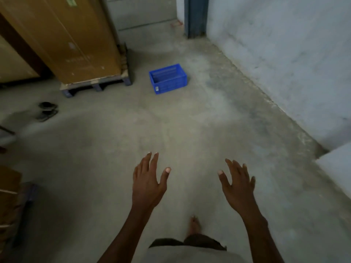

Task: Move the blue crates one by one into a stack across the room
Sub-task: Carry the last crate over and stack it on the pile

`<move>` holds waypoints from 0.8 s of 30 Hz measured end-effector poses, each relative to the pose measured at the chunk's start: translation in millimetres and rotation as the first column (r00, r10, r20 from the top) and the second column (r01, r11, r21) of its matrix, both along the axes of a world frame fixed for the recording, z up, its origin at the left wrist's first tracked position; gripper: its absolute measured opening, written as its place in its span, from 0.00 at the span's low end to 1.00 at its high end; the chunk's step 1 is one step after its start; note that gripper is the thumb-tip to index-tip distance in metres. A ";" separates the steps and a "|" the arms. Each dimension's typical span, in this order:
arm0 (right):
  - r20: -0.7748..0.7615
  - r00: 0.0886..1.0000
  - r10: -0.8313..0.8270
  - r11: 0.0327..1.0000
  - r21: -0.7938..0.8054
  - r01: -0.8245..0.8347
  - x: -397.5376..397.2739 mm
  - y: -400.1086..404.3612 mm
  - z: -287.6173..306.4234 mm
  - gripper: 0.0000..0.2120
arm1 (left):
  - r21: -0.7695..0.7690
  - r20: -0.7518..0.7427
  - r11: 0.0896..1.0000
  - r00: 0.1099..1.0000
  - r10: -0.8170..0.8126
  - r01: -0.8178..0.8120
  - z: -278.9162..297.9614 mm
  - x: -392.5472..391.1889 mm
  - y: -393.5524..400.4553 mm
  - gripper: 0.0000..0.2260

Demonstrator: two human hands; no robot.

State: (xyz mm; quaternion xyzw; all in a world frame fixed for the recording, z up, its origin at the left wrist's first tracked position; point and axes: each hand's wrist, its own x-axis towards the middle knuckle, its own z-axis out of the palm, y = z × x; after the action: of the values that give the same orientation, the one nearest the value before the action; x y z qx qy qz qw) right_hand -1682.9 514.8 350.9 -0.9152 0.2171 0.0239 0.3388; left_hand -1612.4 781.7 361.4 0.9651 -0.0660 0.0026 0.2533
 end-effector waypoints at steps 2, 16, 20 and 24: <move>0.003 0.997 0.075 0.997 -0.027 -0.074 64.1 -10.2 6.2 0.30 | -0.028 -0.013 0.998 0.998 0.056 -0.056 1.6 45.8 -8.3 0.34; -0.019 0.979 0.202 0.979 -0.006 -0.202 470.8 -89.2 -14.4 0.36 | -0.093 -0.093 0.974 0.976 0.197 -0.206 -41.7 415.8 -71.0 0.32; -0.025 0.987 0.156 0.988 0.007 -0.155 573.9 -112.7 -3.3 0.32 | -0.084 -0.072 0.985 0.987 0.145 -0.151 -33.2 540.0 -99.3 0.33; -0.026 0.993 0.118 0.993 0.007 -0.117 669.9 -140.9 -5.4 0.31 | -0.084 -0.034 0.993 0.996 0.083 -0.086 -21.7 656.3 -135.4 0.32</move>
State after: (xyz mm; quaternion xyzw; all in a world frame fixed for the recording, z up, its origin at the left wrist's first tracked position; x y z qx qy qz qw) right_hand -1013.0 374.0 345.5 -0.9250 0.1673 0.0566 0.3364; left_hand -956.1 646.3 339.7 0.9553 -0.0209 0.0014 0.2949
